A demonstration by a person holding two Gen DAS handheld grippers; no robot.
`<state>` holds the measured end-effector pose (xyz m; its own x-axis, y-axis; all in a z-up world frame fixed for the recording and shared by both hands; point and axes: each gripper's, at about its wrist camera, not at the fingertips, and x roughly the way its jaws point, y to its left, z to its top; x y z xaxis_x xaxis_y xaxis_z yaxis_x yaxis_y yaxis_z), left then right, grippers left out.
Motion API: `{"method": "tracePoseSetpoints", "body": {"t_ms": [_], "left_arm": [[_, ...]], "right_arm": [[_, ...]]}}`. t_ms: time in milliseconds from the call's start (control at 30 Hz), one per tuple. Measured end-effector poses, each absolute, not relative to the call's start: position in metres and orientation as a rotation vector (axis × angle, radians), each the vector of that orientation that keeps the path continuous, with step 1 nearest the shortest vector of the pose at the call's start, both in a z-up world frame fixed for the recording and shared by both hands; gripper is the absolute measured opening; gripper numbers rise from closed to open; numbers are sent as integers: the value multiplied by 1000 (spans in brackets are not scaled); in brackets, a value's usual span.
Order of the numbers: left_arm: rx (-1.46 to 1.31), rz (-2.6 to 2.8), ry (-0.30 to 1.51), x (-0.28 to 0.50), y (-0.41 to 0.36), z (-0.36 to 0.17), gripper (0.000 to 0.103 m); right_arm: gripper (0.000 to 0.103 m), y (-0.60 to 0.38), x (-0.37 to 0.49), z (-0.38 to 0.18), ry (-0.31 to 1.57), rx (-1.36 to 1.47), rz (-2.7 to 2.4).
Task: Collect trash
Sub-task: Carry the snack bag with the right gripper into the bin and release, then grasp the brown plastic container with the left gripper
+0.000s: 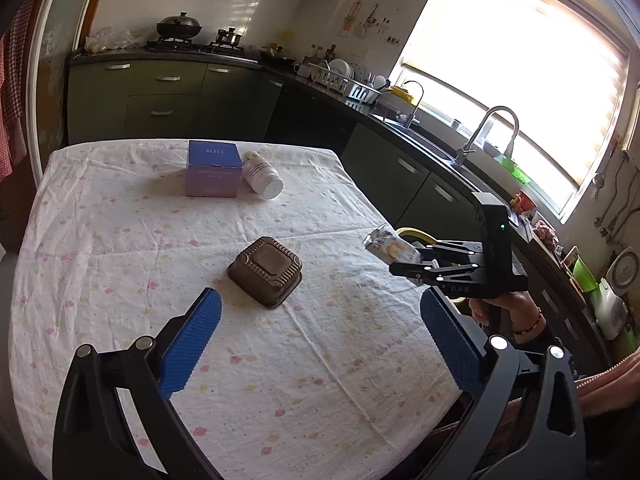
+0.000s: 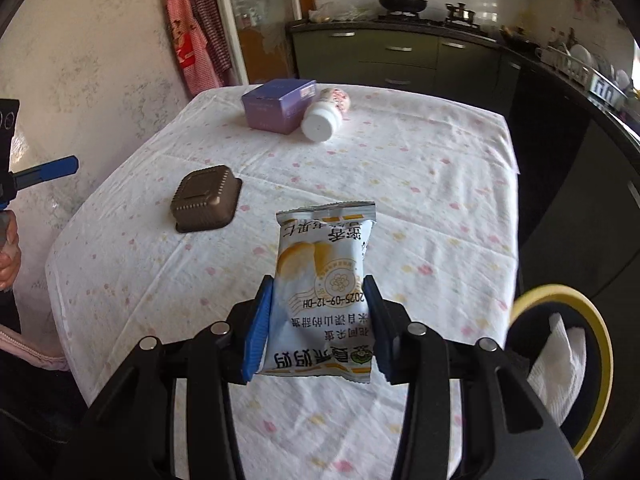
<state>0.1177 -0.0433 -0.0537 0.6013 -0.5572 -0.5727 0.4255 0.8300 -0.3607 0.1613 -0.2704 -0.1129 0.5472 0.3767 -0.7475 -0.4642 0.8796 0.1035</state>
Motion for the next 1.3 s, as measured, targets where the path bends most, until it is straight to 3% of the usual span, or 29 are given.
{"method": "tracePoseSetpoints", "body": {"t_ms": [400,500,600,933,1300], "left_arm": [[-152,-611,757,122,-72,-58,98],[-140,-609,763,123,-77,-59,98],[-133,-607,770,125,-80,-60,98],[-31,-607,793,138,-93,-73,98],[199,-690,814,198,-104,-101,98]], "right_arm": [[45,-394,158,-140,901,-87,47],[61,-409,167,-154,924,-113,-39],[61,-417,167,-157,909,-110,-104],[69,-394,126,-137,810,-18,-59],[70,-359,108,-123,758,25,48]]}}
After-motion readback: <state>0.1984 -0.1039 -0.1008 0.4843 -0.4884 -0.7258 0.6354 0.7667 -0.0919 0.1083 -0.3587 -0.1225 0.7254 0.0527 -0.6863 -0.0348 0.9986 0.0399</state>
